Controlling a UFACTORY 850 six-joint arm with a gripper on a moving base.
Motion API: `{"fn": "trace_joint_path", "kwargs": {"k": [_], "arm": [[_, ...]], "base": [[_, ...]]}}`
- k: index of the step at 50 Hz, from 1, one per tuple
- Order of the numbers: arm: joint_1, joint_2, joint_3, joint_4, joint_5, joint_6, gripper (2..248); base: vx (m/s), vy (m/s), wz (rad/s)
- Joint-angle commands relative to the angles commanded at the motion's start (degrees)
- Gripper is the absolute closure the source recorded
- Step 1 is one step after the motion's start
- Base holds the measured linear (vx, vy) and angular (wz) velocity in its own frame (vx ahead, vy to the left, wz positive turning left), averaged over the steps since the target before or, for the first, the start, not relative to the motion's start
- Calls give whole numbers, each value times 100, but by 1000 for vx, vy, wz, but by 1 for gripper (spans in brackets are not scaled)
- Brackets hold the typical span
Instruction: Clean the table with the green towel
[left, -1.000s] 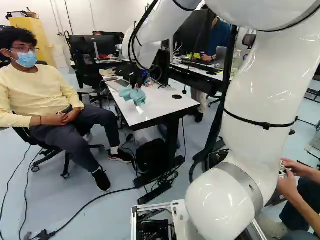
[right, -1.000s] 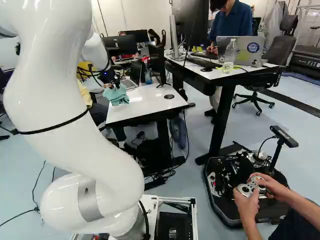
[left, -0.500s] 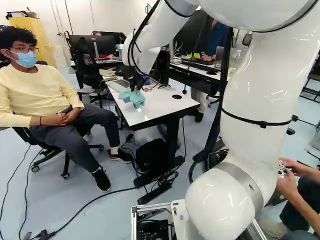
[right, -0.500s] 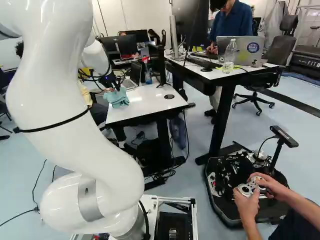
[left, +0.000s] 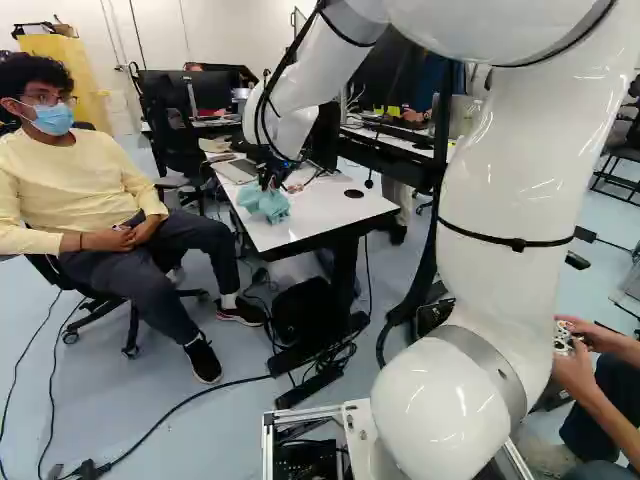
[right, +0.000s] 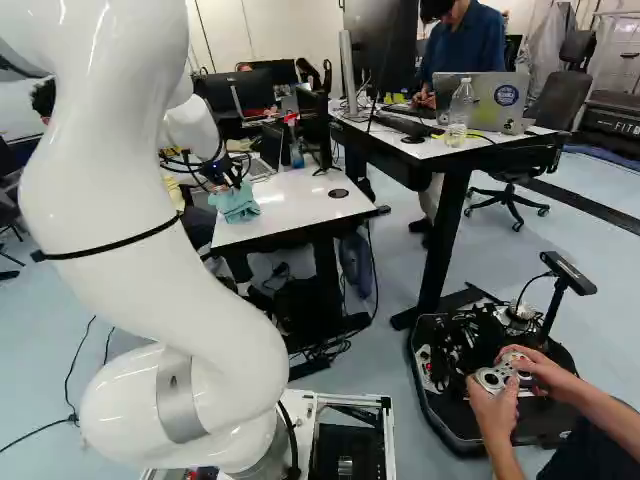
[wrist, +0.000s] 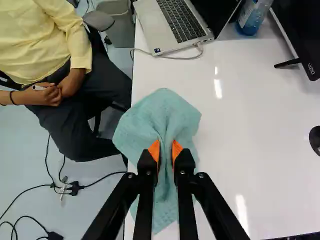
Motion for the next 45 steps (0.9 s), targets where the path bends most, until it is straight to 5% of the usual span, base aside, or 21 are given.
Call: {"fn": "trace_joint_path", "kwargs": {"k": [45], "arm": [[3, -650, -90, 0, 151, 0, 199]], "base": [[0, 0, 0]]}}
